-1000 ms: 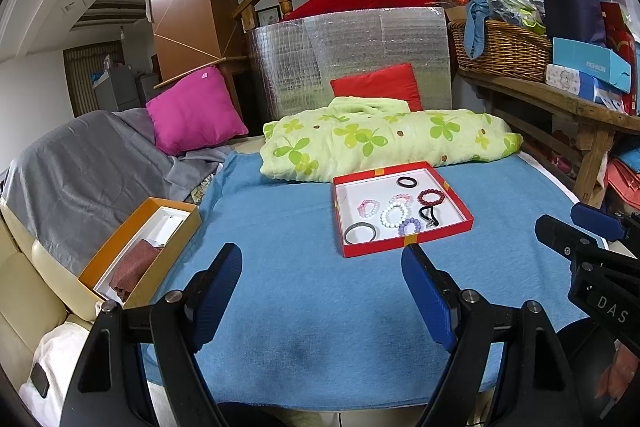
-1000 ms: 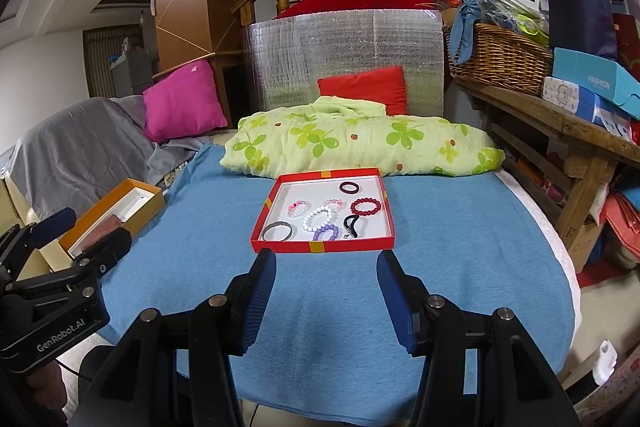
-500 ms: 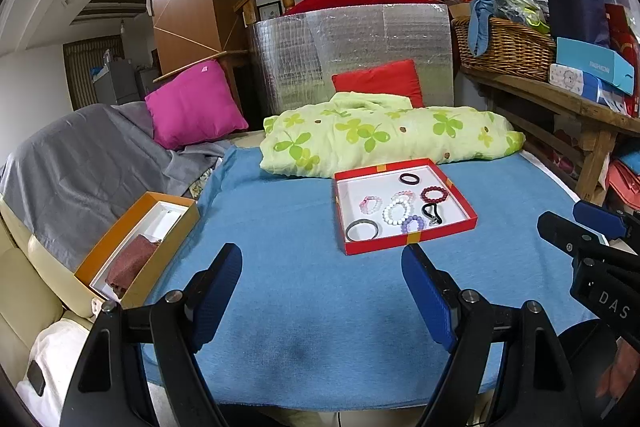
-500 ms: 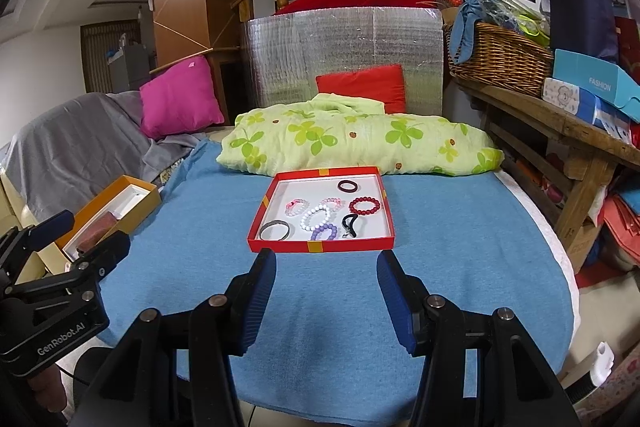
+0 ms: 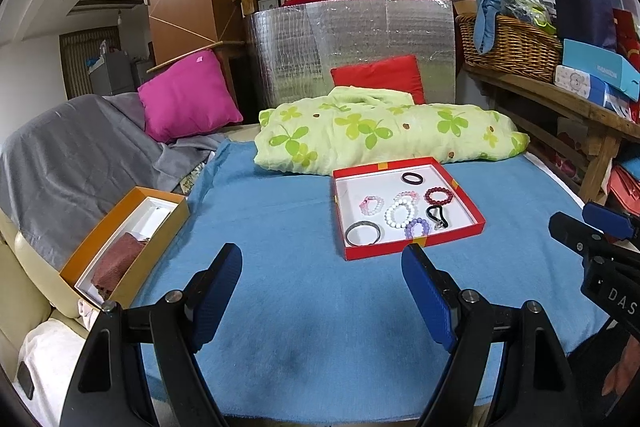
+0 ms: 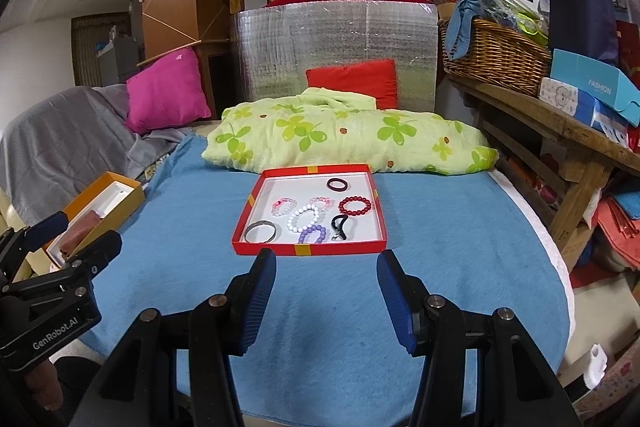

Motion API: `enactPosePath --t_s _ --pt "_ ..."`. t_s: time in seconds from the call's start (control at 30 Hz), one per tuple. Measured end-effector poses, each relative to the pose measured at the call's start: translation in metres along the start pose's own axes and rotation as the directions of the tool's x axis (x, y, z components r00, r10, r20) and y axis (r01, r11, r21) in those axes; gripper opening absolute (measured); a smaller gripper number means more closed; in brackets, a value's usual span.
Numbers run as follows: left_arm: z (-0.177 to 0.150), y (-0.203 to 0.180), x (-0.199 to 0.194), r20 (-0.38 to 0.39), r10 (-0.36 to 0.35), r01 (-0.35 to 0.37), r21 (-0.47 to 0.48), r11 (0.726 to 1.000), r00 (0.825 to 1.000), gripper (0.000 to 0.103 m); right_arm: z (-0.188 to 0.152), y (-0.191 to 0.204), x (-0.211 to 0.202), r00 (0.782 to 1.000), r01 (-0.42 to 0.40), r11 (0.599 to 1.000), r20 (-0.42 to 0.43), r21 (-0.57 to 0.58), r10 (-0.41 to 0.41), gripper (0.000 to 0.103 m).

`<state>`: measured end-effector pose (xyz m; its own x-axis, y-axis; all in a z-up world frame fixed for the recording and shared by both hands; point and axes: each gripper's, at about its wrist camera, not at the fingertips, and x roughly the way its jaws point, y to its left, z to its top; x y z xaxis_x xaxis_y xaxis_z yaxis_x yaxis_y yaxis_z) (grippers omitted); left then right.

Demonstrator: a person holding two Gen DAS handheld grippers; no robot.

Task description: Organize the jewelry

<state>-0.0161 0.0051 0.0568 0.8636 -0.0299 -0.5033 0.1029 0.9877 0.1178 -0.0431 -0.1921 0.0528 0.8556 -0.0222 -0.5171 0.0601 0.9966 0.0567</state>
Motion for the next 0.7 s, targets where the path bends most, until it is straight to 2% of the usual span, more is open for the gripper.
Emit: enactPosePath --t_s 0.37,0.7 --pt "0.008 0.003 0.051 -0.03 -0.008 0.007 -0.025 1.0 1.0 0.083 0.005 -0.003 0.044 0.998 0.037 0.999 -0.048 -0.007 -0.038 0.057" --pt "0.007 0.006 0.07 -0.053 0.002 -0.004 -0.025 1.0 0.999 0.083 0.011 0.005 0.069 0.998 0.026 0.999 -0.059 -0.023 -0.027 0.057"
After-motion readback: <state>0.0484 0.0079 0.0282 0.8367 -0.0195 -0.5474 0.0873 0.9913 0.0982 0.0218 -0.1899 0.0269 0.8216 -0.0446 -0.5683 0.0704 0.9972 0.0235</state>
